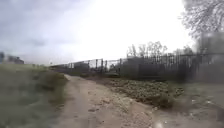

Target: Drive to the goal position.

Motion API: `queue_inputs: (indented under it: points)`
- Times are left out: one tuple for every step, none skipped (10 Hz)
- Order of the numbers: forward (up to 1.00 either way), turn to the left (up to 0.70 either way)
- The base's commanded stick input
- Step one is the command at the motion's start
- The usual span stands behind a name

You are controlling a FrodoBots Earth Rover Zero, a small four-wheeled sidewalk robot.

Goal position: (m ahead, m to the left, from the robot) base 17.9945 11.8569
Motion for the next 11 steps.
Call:
queue_inputs:
  points:
    - [0.7,0.35]
    - [0.7,0.35]
    - [0.7,0.0]
    - [0.7,0.0]
    - [0.7,0.35]
    - [0.7,0.35]
    - [0.7,0.3]
    - [0.7,0.07]
    - [0.7,0.0]
    - [0.7,0.0]
    - [0.7,0.0]
